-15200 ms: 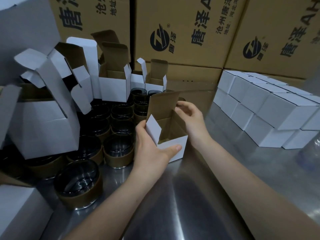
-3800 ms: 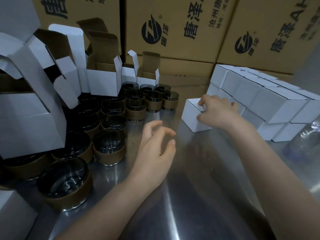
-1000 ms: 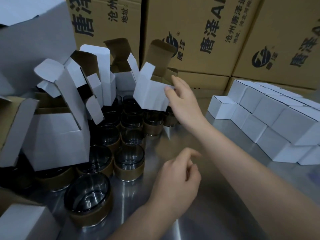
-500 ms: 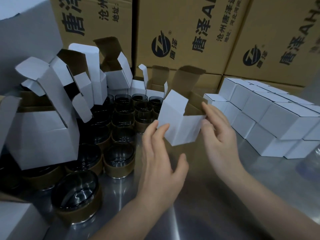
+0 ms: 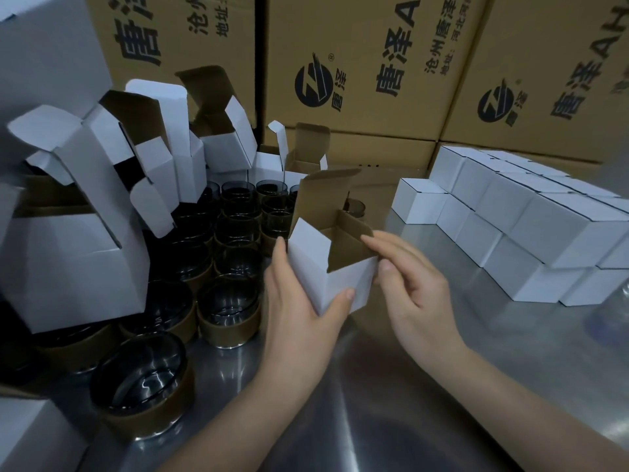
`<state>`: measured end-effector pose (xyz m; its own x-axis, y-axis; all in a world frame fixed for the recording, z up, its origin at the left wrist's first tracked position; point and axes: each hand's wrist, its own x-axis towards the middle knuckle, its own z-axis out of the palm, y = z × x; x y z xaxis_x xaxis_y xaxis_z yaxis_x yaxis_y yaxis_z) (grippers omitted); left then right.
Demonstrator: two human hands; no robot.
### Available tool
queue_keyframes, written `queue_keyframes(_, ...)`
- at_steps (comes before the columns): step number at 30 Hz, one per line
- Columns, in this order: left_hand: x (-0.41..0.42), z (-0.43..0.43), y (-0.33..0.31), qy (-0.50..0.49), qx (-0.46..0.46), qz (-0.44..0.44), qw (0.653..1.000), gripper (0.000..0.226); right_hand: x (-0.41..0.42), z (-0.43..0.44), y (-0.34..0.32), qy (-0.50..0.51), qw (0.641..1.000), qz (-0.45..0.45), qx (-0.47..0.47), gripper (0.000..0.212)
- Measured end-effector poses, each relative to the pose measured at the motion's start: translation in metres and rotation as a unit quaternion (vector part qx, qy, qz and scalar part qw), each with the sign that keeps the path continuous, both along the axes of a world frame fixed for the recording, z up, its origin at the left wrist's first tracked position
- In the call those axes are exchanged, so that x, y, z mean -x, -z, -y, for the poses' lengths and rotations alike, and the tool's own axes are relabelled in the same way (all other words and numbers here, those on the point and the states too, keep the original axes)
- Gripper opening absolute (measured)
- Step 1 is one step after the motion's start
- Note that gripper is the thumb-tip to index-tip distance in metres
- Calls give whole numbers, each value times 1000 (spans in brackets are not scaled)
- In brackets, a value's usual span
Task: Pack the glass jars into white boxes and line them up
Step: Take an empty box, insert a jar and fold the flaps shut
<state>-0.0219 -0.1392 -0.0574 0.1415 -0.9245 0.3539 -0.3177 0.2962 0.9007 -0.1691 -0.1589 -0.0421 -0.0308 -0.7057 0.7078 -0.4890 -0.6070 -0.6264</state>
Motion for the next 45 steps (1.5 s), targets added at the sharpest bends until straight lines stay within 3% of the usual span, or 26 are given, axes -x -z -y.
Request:
queue_keyframes(3, 0, 3, 2, -5, -29, 18, 999, 99, 0, 4, -2, -19, 1000, 22, -9, 29)
queue_keyframes(8, -2, 6, 2, -12, -58, -8, 998, 93, 0, 17, -11, -18, 981, 165, -100, 22)
queue_keyframes(12, -4, 6, 1, -5, -72, -22, 997, 92, 3, 42, -14, 26, 972, 186, -143, 31)
queue_keyframes(16, -4, 6, -1, -4, -86, -24, 996, 93, 5, 83, -18, 73, 966, 145, -203, 32)
queue_keyframes(21, -5, 6, -2, -1, -90, -23, 996, 93, 0, 133, -19, 81, 947, 71, -302, 73)
queue_keyframes(24, -5, 6, -2, -1, -88, -22, 996, 93, -2, 152, -18, 68, 937, 77, -334, 83)
queue_keyframes(39, -5, 5, -3, 11, -93, -25, 995, 96, -6, 165, 0, 74, 935, 198, -283, 69)
queue_keyframes(45, -6, 3, -5, 21, -84, -44, 995, 101, 13, 138, -12, 4, 871, 383, -307, 64)
